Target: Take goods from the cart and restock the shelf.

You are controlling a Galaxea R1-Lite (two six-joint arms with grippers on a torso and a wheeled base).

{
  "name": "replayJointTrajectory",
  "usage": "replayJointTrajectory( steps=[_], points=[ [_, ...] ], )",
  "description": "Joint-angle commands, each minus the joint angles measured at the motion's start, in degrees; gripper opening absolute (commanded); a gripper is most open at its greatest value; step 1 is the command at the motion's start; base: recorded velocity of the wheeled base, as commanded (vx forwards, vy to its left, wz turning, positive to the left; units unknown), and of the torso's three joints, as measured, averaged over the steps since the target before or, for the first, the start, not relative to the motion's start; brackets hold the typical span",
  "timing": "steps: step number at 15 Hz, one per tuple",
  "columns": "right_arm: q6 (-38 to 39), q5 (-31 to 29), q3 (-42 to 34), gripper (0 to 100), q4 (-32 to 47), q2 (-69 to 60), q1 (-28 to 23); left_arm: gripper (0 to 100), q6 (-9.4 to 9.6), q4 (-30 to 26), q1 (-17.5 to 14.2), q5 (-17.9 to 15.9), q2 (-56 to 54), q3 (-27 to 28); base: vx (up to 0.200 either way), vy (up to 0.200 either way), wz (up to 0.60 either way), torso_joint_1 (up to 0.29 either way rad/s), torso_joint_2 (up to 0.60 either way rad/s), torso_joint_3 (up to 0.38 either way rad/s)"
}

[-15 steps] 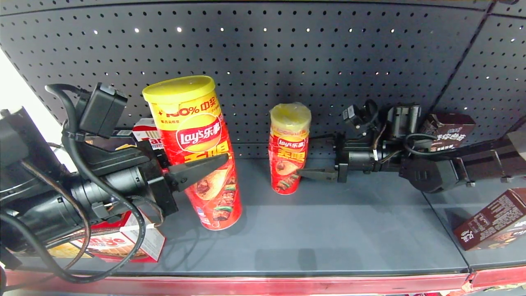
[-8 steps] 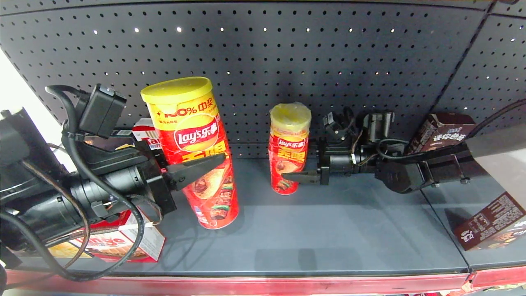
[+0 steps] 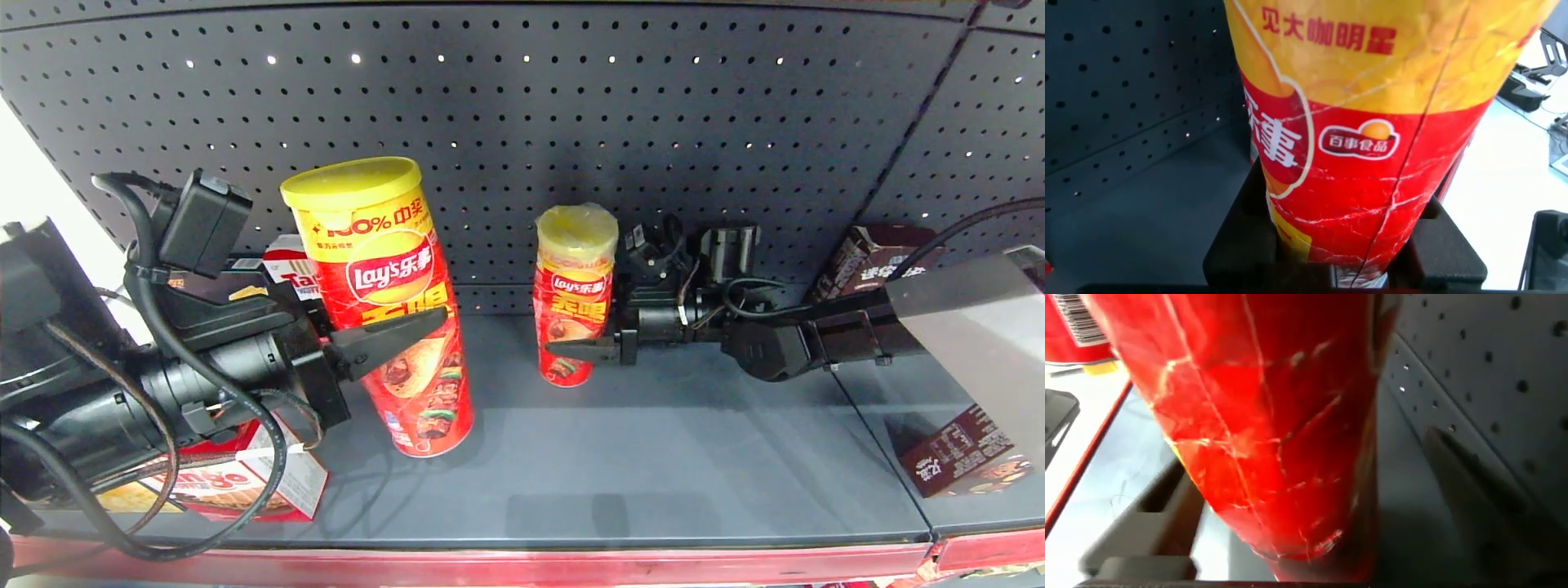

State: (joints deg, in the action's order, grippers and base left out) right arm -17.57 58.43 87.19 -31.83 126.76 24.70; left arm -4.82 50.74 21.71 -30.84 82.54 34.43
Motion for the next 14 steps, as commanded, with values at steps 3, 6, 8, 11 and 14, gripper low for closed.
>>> replayJointTrajectory(
  steps=[3,6,8,11,14],
  points=[
    [-0.01,0.28,0.35,0,0.01,0.51,0.53,0,-0.02,-0.02,0.0,-0.01,-0.1,-0.32,0.0,0.0,0.0,0.0,0.0,0.0],
    [-0.01,0.28,0.26,0,-0.07,0.6,1.23,0,-0.02,-0.02,-0.09,-0.01,-0.19,-0.41,0.0,0.0,0.0,0.0,0.0,0.0],
    [-0.01,0.19,0.0,0,-0.07,0.51,1.41,0,-0.02,-0.02,-0.79,-0.01,-0.36,-1.03,0.0,0.0,0.0,0.0,0.0,0.0],
    [-0.01,-2.0,-1.05,0,-0.16,-2.22,1.58,0,-0.02,0.06,-0.88,-0.01,-0.36,-0.85,0.0,0.0,0.0,0.0,0.0,0.0],
    [-0.01,-4.9,-8.35,0,-0.16,-10.57,3.51,0,-0.02,0.06,-0.88,-0.1,-0.28,-0.59,0.0,0.0,0.0,0.0,0.0,0.0]
  ],
)
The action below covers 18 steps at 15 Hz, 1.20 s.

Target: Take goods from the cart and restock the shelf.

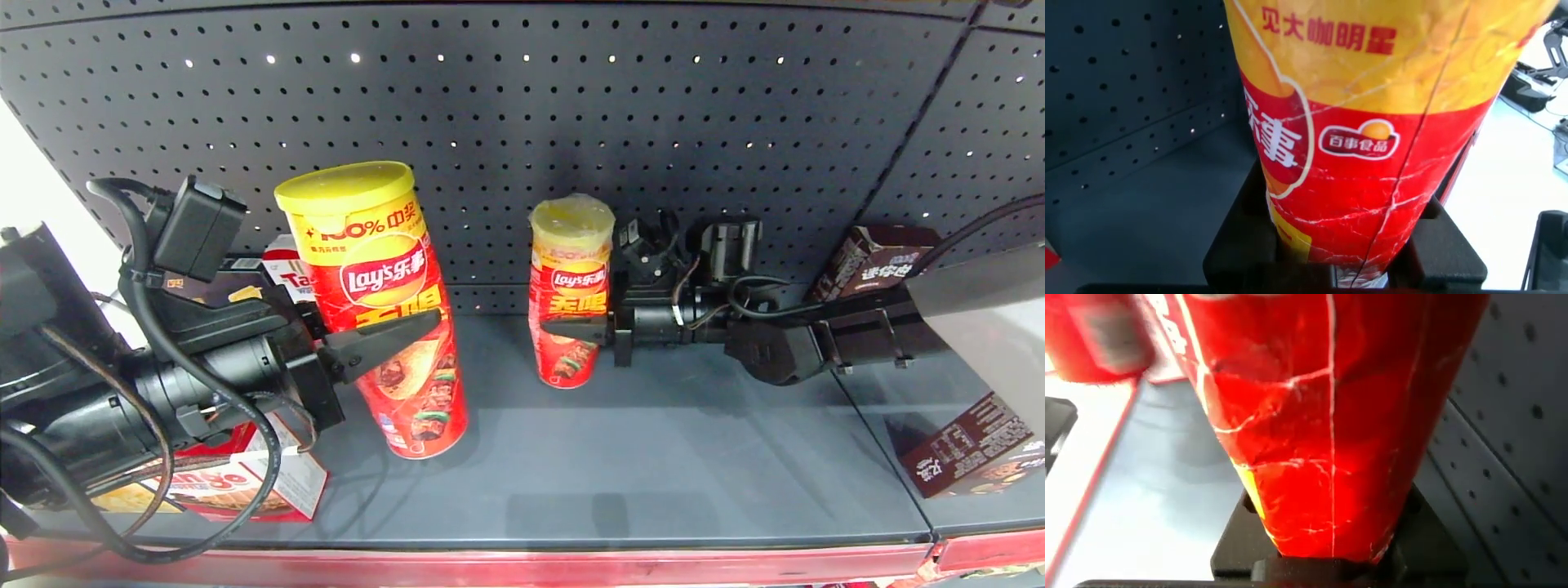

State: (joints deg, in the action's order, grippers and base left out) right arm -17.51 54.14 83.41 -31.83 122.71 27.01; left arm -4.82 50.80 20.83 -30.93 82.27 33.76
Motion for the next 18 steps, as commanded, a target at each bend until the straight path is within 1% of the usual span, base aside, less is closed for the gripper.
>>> replayJointTrajectory(
  steps=[1,3,4,5,6,8,9,10,12,14,18],
  points=[
    [-0.07,-0.96,-8.26,0,-0.25,-9.77,1.73,0,-0.02,0.0,0.08,-0.01,-0.01,0.26,0.0,0.0,0.0,0.0,0.0,0.0],
    [-0.07,-2.2,-14.59,0,-2.36,-14.34,2.78,0,0.07,0.0,0.08,-0.01,0.08,0.35,0.0,0.0,0.0,0.0,0.0,0.0],
    [-0.07,-2.63,-20.13,0,-5.44,-17.42,3.31,0,-0.02,0.0,0.08,-0.01,0.08,0.43,0.0,0.0,0.0,0.0,0.0,0.0],
    [0.02,-2.72,-22.5,0,-6.58,-18.65,3.75,0,-0.02,0.0,0.08,-0.01,0.08,0.43,0.0,0.0,0.0,0.0,0.0,0.0],
    [0.02,-3.51,-28.83,0,-9.83,-21.55,4.63,0,-0.02,-0.09,0.08,-0.01,0.17,0.35,0.0,0.0,0.0,0.0,0.0,0.0],
    [0.02,-3.95,-36.65,0,-15.37,-23.04,5.68,0,-0.02,-0.09,0.08,-0.01,0.08,0.35,0.0,0.0,0.0,0.0,0.0,0.0],
    [0.02,-3.95,-39.02,0,-17.65,-22.69,5.77,0,-0.02,-0.09,0.08,-0.01,0.17,0.35,0.0,0.0,0.0,0.0,0.0,0.0],
    [0.02,-4.04,-42.1,0,-21.61,-21.46,5.68,0,-0.02,-0.09,0.08,-0.01,0.17,0.35,0.0,0.0,0.0,0.0,0.0,0.0],
    [0.02,-4.04,-44.56,0,-25.91,-18.47,5.42,0,-0.02,-0.09,0.08,-0.01,0.25,0.17,0.0,0.0,0.0,0.0,0.0,0.0],
    [0.1,-4.04,-45.26,0,-28.02,-16.36,5.42,0,-0.02,-0.09,0.0,0.08,0.17,0.08,0.0,0.0,0.0,0.0,0.0,0.0],
    [0.45,-4.04,-45.44,0,-28.29,-14.87,5.51,0,-0.02,-0.09,0.0,0.08,0.08,-0.27,0.0,0.0,0.0,0.0,0.0,0.0]
  ],
)
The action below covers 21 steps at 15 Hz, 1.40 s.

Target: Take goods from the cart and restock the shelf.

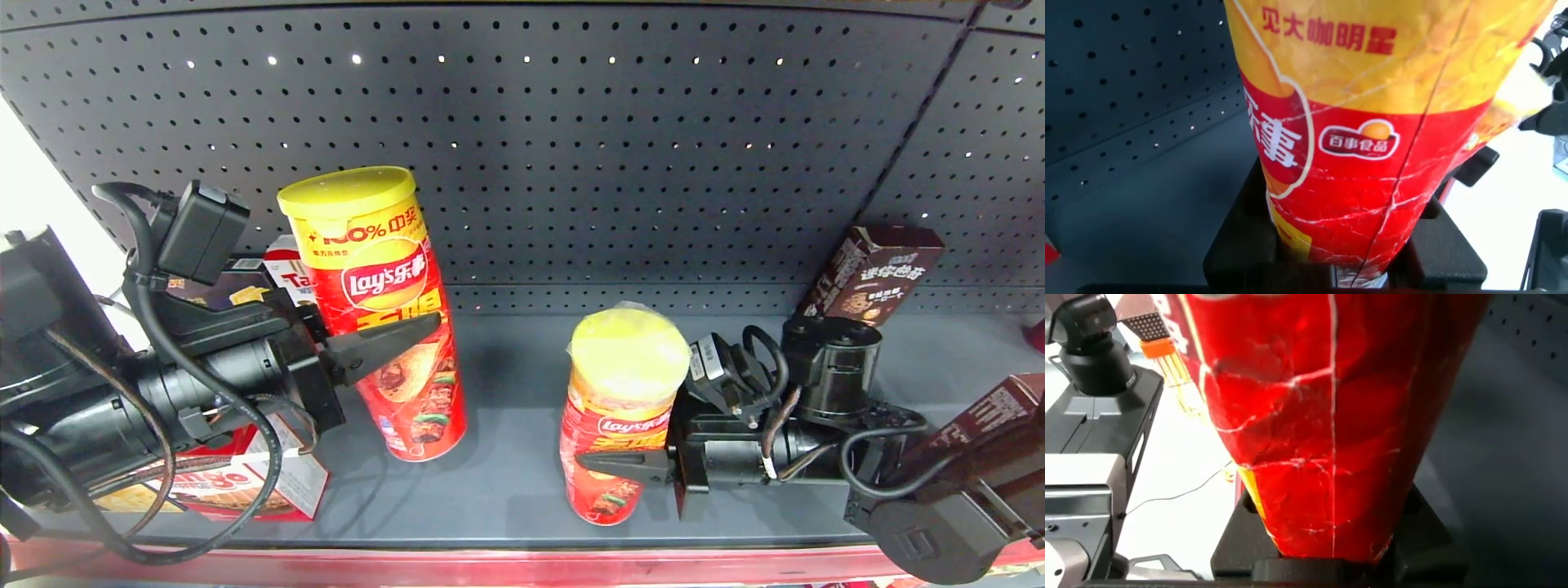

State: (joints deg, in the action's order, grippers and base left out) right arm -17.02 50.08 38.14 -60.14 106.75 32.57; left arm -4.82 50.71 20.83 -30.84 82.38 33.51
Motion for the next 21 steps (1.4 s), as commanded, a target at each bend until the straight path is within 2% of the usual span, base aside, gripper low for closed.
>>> replayJointTrajectory(
  steps=[1,8,9,14,19,21],
  points=[
    [-0.03,0.11,-0.09,0,0.02,1.53,-0.14,0,-0.02,0.0,0.0,-0.01,-0.03,-0.03,0.0,0.0,0.0,0.0,0.0,0.0],
    [1.02,-1.21,0.35,0,-2.71,3.37,0.56,0,-0.02,0.0,0.0,-0.01,0.06,0.06,0.0,0.0,0.0,0.0,0.0,0.0],
    [1.02,-3.06,0.09,100,-2.71,3.11,0.65,0,-0.02,0.0,0.0,-0.01,0.06,-0.03,0.0,0.0,0.0,0.0,0.0,0.0],
    [1.02,-3.67,-2.9,100,-3.06,-0.93,-0.41,0,0.07,0.09,0.0,-0.01,0.06,0.15,0.0,0.0,0.0,0.0,0.0,0.0],
    [1.11,-3.76,-7.21,100,-2.62,-9.02,-3.75,0,0.07,0.09,0.0,-0.01,-0.03,-0.2,0.0,0.0,0.0,0.0,0.0,0.0],
    [4.27,-5.69,-10.63,100,-2.62,-15.7,-4.45,0,0.07,0.09,0.0,-0.1,-0.12,-0.11,0.0,0.0,0.0,0.0,0.0,0.0]
  ],
)
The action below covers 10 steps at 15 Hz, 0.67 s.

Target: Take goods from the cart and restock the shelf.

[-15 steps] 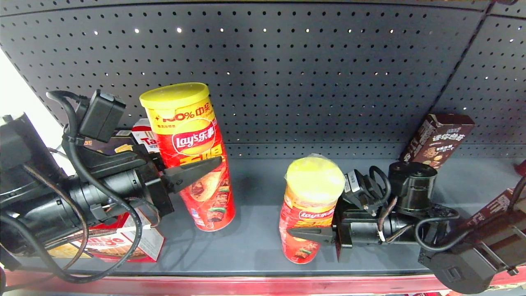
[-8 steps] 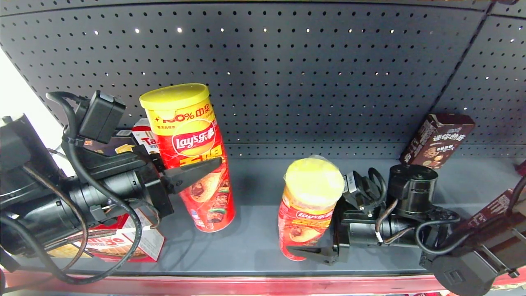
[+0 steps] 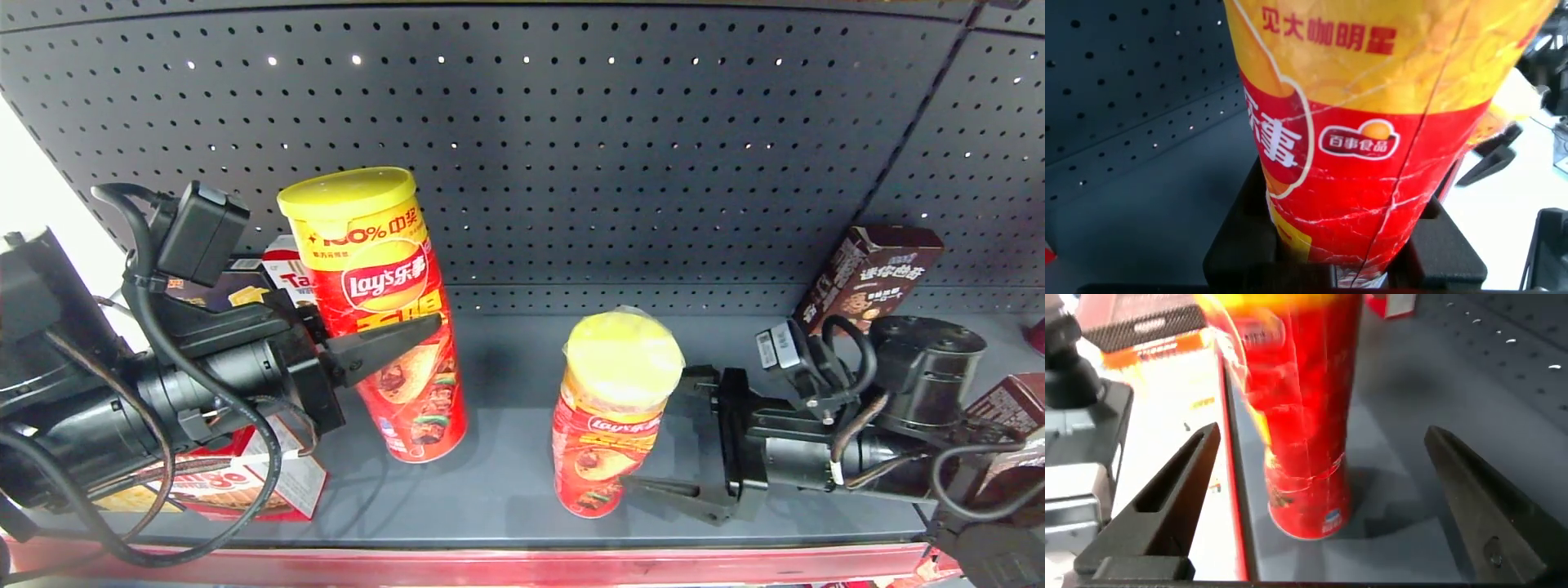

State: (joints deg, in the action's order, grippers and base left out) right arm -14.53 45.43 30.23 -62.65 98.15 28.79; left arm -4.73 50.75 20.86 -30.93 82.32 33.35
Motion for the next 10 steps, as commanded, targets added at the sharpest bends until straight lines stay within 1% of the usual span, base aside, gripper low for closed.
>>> replayJointTrajectory(
  steps=[1,3,4,5,6,8,9,10],
  points=[
    [2.93,-2.37,-3.25,100,0.16,-9.46,-0.67,0,-0.02,0.05,0.06,-0.01,-0.15,0.04,0.0,0.0,0.0,0.0,0.0,0.0],
    [4.95,-4.92,-4.57,100,0.33,-14.3,-0.76,0,-0.02,0.05,0.06,-0.01,-0.23,-0.04,0.0,0.0,0.0,0.0,0.0,0.0],
    [5.57,-7.38,-5.89,100,1.65,-18.52,-1.11,0,-0.02,-0.04,0.06,-0.01,-0.23,-0.04,0.0,0.0,0.0,0.0,0.0,0.0],
    [5.57,-7.38,-5.89,100,1.65,-18.52,-1.11,0,-0.02,-0.04,0.06,-0.01,-0.23,-0.04,0.0,0.0,0.0,0.0,0.0,0.0],
    [5.57,-11.77,-5.97,100,7.01,-25.29,-2.34,0,-0.02,-0.04,0.06,-0.01,-0.23,0.22,0.0,0.0,0.0,0.0,0.0,0.0],
    [5.48,-17.66,-5.97,100,14.75,-33.2,-4.27,0,-0.02,-0.04,0.06,-0.01,-0.15,0.84,0.0,0.0,0.0,0.0,0.0,0.0],
    [5.48,-19.86,-6.06,100,17.38,-35.83,-4.89,0,-0.02,-0.04,0.06,-0.01,-0.15,1.01,0.0,0.0,0.0,0.0,0.0,0.0],
    [5.48,-26.27,-6.59,100,23.89,-41.54,-5.85,0,0.07,-0.04,0.06,-0.01,-0.23,0.92,0.0,0.0,0.0,0.0,0.0,0.0]
  ],
)
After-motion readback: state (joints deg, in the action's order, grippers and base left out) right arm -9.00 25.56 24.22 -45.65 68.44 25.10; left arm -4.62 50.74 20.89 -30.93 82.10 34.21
